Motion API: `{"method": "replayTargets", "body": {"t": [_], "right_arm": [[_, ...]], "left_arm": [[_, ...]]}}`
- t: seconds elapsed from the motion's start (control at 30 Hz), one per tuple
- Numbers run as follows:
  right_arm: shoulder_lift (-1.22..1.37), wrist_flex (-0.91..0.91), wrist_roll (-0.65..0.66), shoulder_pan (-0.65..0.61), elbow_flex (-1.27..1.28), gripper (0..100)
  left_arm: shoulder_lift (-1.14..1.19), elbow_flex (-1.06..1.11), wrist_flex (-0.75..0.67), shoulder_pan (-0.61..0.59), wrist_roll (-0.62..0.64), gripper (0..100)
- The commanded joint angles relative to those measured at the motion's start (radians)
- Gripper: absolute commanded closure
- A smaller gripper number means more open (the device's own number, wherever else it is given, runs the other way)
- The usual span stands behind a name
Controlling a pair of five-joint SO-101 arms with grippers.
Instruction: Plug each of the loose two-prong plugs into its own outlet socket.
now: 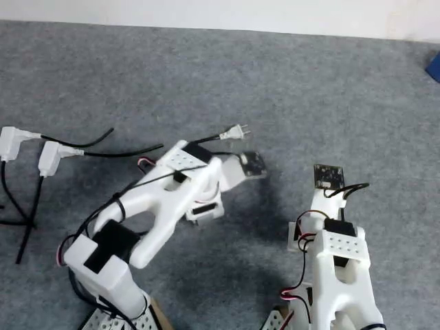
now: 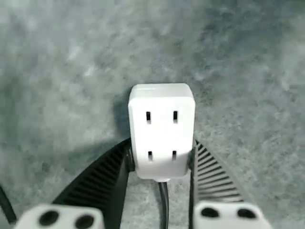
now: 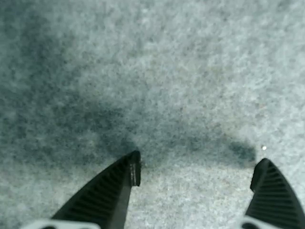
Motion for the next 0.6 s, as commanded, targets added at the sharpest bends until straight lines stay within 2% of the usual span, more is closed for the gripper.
{"method": "replayTargets", "body": {"t": [0.0, 0.2, 0.4, 0.47, 0.57], "right_arm": [[0.007, 0.007, 0.014, -0.007, -0.005, 64.2], [0.007, 0.007, 0.014, -0.007, -0.005, 64.2], [0.007, 0.007, 0.037, -0.007, -0.005, 64.2], [0.007, 0.007, 0.037, -0.007, -0.005, 64.2], [0.007, 0.007, 0.037, -0.007, -0.005, 64.2]], "left_arm": [[-0.008, 0.005, 0.075, 0.088, -0.127, 99], [-0.008, 0.038, 0.163, 0.159, -0.262, 99], [-0.022, 0.045, 0.164, 0.156, -0.195, 99], [-0.059, 0.045, 0.164, 0.156, -0.18, 96], [-0.14, 0.045, 0.166, 0.156, -0.149, 84]]}}
